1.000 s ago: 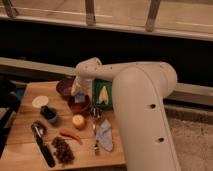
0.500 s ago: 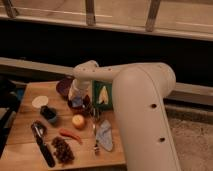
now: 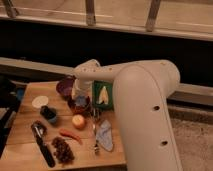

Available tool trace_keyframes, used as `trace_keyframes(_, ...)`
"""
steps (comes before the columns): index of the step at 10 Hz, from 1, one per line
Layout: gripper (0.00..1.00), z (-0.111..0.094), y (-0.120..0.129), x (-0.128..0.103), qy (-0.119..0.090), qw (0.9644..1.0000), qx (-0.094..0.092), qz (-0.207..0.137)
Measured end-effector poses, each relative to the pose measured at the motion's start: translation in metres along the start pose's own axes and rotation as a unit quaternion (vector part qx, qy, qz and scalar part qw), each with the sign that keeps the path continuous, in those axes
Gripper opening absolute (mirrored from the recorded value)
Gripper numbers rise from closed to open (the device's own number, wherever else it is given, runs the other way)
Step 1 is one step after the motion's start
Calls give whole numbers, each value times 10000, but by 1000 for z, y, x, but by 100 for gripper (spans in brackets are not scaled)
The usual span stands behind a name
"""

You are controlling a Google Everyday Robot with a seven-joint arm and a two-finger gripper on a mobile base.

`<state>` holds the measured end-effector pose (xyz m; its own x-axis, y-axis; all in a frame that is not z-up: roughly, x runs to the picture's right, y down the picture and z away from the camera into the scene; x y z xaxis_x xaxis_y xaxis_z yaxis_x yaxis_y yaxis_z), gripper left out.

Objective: Wipe red bowl with sponge

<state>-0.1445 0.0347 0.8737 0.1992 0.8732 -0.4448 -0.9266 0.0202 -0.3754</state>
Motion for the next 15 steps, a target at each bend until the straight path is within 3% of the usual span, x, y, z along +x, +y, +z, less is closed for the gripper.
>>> trace_keyframes(2,10,2,1,-14,-60,10000,13,-38)
trace_keyframes(3,10,8,12,-18,-40,9999,-72,-144)
trace_keyframes(7,10,20,31,3,179,9987,-377,-305)
trace_keyframes(10,10,12,13,14,223,9995,-143,-187)
trace_keyframes(12,10,6,1,5,162,9997,120,-112)
trace_keyframes(15,10,4,3,-16,8,9997,205,-142)
